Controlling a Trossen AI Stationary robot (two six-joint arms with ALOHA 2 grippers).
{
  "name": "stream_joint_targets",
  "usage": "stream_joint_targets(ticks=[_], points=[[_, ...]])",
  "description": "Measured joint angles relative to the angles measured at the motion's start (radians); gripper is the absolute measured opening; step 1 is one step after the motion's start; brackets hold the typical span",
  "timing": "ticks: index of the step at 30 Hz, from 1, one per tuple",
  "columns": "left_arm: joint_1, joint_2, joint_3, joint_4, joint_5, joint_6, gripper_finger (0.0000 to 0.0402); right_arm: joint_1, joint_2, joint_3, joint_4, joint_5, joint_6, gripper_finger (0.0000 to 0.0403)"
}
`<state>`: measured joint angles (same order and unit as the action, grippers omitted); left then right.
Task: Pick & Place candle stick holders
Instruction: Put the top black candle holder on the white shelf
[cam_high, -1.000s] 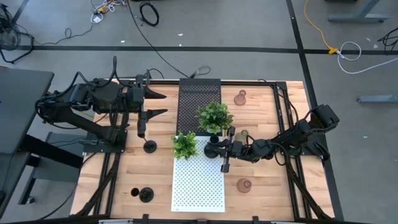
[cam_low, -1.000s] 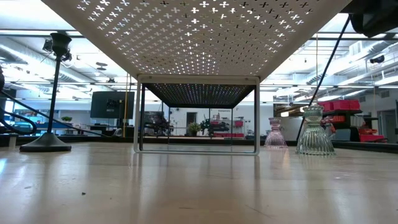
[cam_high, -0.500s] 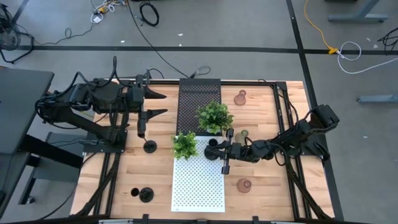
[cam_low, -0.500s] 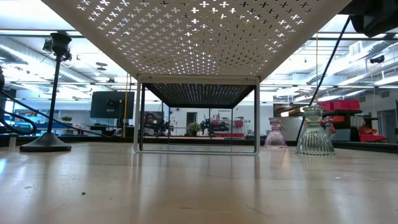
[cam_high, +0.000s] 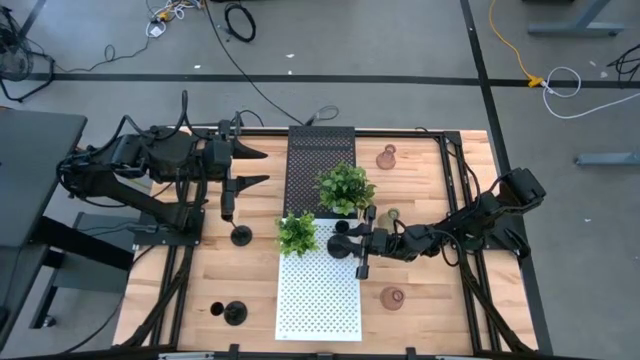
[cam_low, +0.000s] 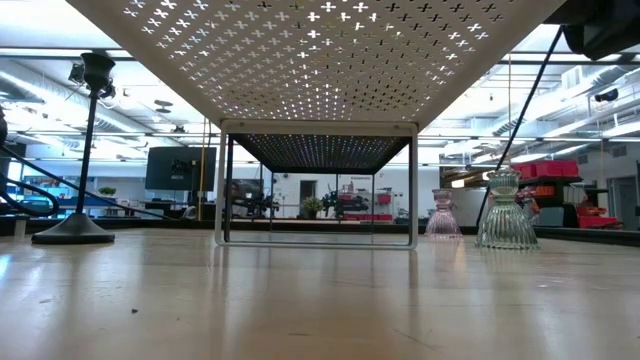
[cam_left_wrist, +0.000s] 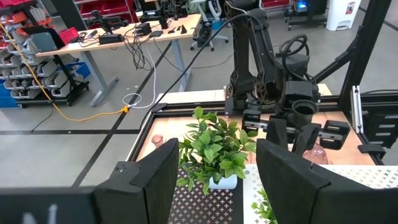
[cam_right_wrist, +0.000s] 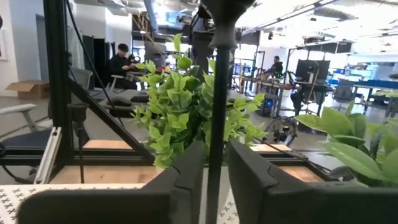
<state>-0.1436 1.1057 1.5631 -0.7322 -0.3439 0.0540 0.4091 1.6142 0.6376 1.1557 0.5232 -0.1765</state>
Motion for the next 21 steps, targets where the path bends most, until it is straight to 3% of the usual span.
stream_joint_targets(ticks=[10,21], points=[[0.0,0.0,0.0,0.0,0.0,0.0,0.0217,0.019,-0.039,0.0,-0.02,0.02,-0.034,0.0133],[0.0,0.0,0.0,0.0,0.0,-0.015,0.0217,0.081,-0.116,0.0,-0.125,0.129,-0.068,0.0146]])
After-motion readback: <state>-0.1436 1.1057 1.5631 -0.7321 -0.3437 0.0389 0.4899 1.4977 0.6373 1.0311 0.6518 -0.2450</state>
